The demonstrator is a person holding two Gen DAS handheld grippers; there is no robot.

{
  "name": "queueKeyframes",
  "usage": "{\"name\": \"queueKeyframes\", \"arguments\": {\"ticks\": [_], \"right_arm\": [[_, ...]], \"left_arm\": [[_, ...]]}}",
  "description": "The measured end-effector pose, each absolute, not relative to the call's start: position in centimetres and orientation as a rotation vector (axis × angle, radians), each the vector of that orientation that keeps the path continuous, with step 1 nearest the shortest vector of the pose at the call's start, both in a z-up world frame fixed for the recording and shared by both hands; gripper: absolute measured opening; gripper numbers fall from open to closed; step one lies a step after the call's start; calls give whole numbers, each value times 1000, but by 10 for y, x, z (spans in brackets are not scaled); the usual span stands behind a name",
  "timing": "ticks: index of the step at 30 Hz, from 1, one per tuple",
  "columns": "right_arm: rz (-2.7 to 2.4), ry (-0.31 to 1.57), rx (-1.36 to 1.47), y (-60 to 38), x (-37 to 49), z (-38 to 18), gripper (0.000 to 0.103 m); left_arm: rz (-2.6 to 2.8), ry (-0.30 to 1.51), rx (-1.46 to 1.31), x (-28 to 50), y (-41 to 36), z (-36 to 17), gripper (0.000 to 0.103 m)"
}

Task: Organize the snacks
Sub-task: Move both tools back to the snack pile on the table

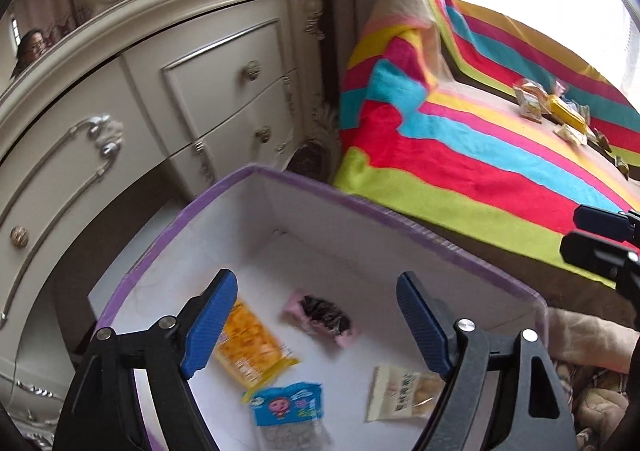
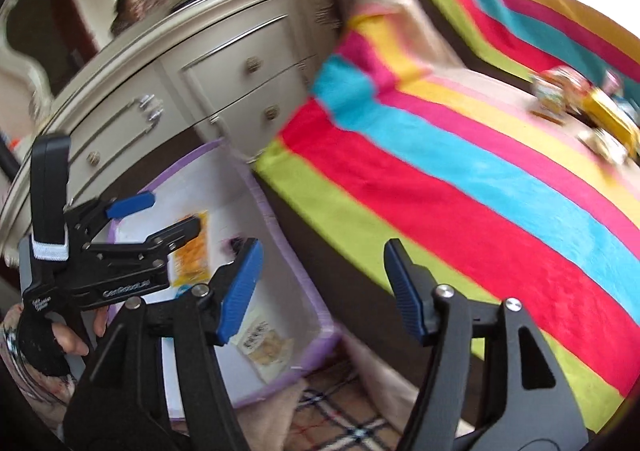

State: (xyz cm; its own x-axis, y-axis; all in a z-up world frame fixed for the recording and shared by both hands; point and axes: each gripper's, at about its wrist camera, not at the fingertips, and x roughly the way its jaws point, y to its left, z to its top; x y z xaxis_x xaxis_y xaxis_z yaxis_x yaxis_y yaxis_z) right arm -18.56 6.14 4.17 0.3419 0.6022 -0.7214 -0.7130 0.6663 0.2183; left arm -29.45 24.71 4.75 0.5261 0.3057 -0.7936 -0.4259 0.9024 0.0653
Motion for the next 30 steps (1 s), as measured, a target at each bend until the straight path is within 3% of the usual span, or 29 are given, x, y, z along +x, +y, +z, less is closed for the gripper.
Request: {"name": "queueKeyframes", "arguments": {"ticks": [6, 12, 17, 21, 27, 29, 30], "right_arm": [[552, 877, 9, -24, -117, 31, 74], [329, 919, 123, -93, -46, 17, 75], [295, 941, 133, -97, 15, 7, 77], [307, 908, 92, -83, 64, 2, 87], [318, 905, -69, -54, 114, 1, 90], [339, 897, -150, -49, 111, 0, 87], [352, 864, -190, -50, 103, -1, 66]], "left_arm": [[269, 929, -188, -220, 203, 45, 83], [151, 931, -278, -136, 160, 31, 83], [161, 975, -332, -85, 147, 13, 83], [152, 975, -306, -60, 144, 13, 85], [134, 984, -310, -12, 146, 13, 85], [120, 975, -326, 7, 141, 12, 86], [112, 971, -330, 16, 138, 12, 87]]}}
